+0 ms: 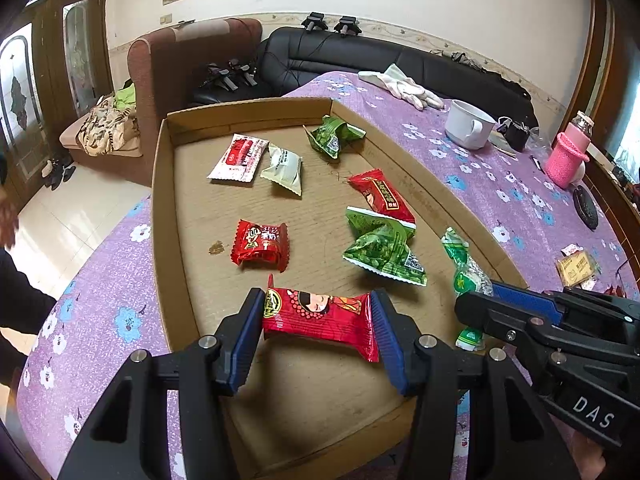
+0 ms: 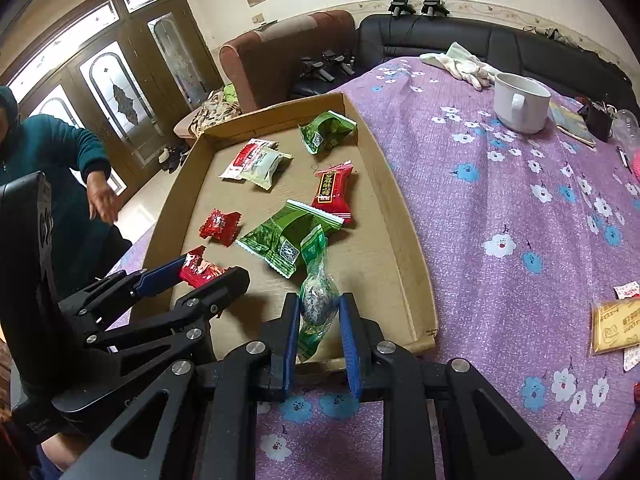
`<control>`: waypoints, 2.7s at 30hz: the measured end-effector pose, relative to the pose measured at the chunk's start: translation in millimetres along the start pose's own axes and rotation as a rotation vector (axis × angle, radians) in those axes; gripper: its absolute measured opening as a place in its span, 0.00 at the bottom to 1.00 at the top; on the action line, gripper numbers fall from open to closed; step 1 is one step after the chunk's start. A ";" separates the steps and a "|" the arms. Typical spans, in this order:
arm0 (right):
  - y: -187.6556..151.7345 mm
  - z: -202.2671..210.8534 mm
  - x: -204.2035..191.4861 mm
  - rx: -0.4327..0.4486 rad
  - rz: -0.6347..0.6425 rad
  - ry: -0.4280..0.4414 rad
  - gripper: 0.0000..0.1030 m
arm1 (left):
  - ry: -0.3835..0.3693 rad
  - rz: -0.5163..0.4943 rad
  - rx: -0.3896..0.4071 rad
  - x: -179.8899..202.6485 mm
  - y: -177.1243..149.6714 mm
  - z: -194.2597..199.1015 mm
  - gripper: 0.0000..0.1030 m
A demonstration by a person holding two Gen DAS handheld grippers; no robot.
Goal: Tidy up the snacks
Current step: 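Open both grippers to drop the red packet and green candy into the box, then move both grippers back over the remaining snacks on the table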
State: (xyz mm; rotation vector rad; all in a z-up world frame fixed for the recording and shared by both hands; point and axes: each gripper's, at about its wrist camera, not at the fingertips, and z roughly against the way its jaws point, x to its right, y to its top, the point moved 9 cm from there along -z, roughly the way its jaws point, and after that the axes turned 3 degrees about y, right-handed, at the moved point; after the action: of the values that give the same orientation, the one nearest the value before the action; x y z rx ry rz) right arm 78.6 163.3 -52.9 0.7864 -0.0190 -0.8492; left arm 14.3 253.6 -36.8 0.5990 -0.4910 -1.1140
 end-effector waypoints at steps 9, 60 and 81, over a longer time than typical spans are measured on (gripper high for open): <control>-0.1 0.9 -0.4 0.003 0.005 -0.006 0.22 | 0.005 -0.007 -0.004 1.1 -1.2 -1.3 0.52; -0.2 1.2 -1.7 0.008 0.023 -0.017 0.24 | 0.023 -0.017 -0.012 -0.7 -5.9 -2.8 0.64; 10.4 79.3 26.7 0.083 -0.109 0.032 0.33 | -0.001 0.026 0.085 -8.7 12.8 40.2 0.73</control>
State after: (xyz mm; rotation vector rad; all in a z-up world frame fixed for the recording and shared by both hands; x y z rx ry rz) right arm 78.8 100.6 3.5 0.8851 0.0172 -0.9431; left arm -6.0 257.8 1.0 0.6643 -0.5471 -1.0732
